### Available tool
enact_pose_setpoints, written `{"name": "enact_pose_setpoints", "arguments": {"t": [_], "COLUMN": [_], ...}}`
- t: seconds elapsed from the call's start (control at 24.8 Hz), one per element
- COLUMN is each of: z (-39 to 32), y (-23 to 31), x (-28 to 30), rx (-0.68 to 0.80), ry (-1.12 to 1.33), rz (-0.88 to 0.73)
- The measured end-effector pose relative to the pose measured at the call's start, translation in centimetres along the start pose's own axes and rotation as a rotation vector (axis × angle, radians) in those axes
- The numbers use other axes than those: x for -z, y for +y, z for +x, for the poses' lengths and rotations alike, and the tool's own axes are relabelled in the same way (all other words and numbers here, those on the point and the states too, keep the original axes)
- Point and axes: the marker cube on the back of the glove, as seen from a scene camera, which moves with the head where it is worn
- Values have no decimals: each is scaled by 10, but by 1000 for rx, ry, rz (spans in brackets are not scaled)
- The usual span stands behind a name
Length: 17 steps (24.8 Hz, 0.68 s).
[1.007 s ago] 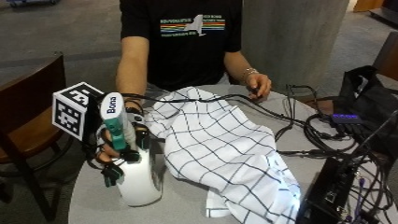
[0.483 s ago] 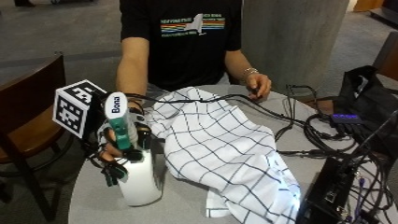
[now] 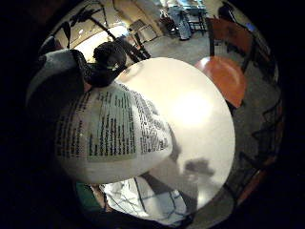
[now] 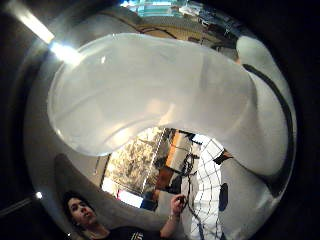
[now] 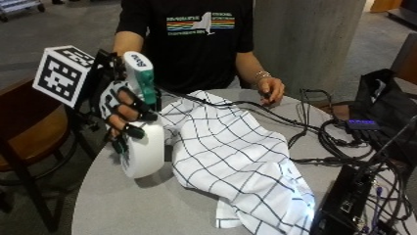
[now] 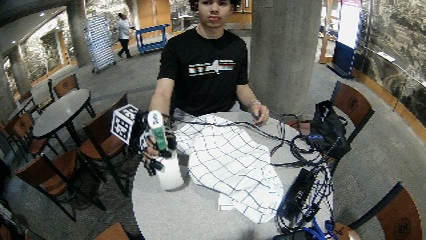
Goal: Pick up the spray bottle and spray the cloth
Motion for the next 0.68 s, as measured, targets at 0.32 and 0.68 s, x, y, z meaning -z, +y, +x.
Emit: {"name": "enact_pose_setpoints", "arguments": {"t": [0.32, 0.68], "z": [-46, -58], "y": [18, 33], "x": [4, -25], "rx": [71, 23], "ry": [134, 318], "rz": [-264, -531]}}
